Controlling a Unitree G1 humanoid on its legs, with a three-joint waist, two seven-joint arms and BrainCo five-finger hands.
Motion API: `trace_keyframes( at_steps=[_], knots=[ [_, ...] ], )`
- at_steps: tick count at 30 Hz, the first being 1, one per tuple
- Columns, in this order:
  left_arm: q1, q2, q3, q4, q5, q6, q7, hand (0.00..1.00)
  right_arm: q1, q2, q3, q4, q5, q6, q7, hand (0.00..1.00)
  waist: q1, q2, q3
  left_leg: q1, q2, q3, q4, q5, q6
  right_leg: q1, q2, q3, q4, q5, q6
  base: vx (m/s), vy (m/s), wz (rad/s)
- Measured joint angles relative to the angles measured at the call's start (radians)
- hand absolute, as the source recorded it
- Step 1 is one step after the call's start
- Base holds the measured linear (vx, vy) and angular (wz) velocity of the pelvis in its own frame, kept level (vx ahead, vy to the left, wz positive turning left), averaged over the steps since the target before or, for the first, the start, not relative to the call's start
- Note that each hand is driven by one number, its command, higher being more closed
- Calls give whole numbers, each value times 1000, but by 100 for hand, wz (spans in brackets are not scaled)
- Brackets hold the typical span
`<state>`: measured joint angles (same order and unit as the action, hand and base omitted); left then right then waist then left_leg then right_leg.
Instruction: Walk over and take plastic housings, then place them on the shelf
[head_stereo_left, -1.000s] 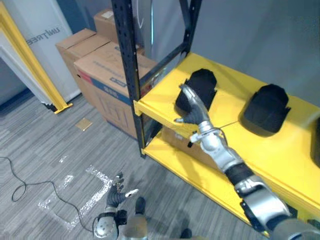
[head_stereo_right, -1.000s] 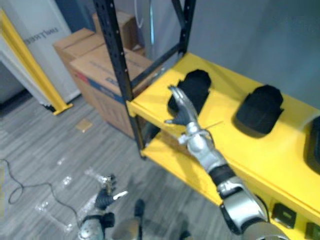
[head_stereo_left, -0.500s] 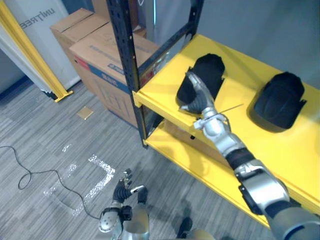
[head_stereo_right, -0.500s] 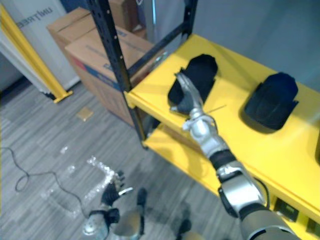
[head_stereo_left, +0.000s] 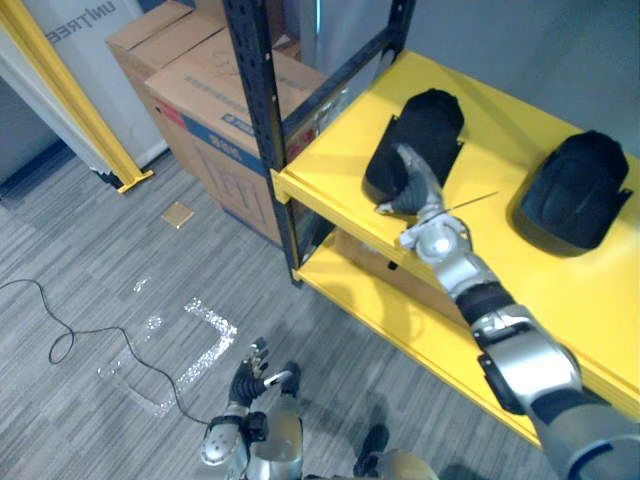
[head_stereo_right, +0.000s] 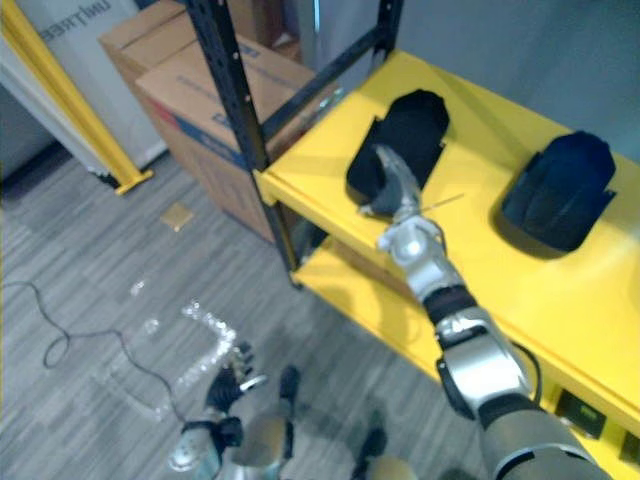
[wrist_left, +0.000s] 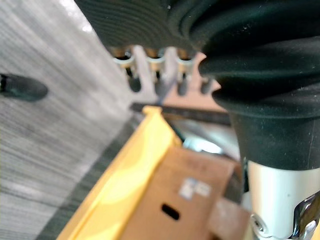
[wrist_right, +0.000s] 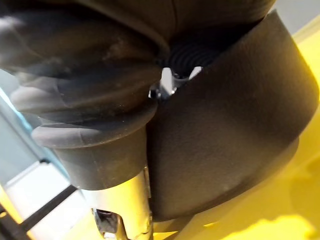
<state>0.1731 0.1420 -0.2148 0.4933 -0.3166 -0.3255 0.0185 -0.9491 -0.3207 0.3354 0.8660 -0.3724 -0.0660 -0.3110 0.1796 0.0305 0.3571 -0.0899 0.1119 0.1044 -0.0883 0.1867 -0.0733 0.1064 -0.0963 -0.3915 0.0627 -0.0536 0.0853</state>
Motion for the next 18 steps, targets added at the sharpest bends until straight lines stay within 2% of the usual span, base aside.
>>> trace_keyframes(
  at_steps=[2,5,7,8,10,18],
  knots=[
    [0,-1,-4,0,1,0,4,0,-1,6,0,-1,-28,10,-24,0,0,0,0,0,0,2,0,0,0,0,0,1,0,0,0,0,0,0],
    [0,-3,-5,0,1,0,18,0,-1,22,0,-18,-45,53,-46,0,-1,0,0,1,1,7,0,0,0,-2,0,5,0,0,0,4,-15,-4],
    [0,-2,-5,0,1,0,30,0,-1,36,0,-29,-44,100,-63,0,-1,0,0,2,1,10,0,-1,1,-3,-2,7,0,0,0,-3,-8,-3],
    [0,-2,-5,0,1,0,32,0,-1,38,0,-31,-44,109,-64,0,-1,0,0,2,1,11,0,-1,1,-3,-2,8,0,0,0,0,0,0],
    [0,-2,-6,0,1,0,47,0,-1,44,1,-29,-43,164,-83,0,-2,1,1,3,0,13,0,-2,1,-4,-4,8,2,0,0,0,0,0],
    [0,-3,-6,0,0,-2,54,0,1,60,-1,-26,-29,281,-93,0,-4,1,7,2,0,22,0,-6,5,-16,-8,16,16,-1,1,-1,0,-3]
  ],
)
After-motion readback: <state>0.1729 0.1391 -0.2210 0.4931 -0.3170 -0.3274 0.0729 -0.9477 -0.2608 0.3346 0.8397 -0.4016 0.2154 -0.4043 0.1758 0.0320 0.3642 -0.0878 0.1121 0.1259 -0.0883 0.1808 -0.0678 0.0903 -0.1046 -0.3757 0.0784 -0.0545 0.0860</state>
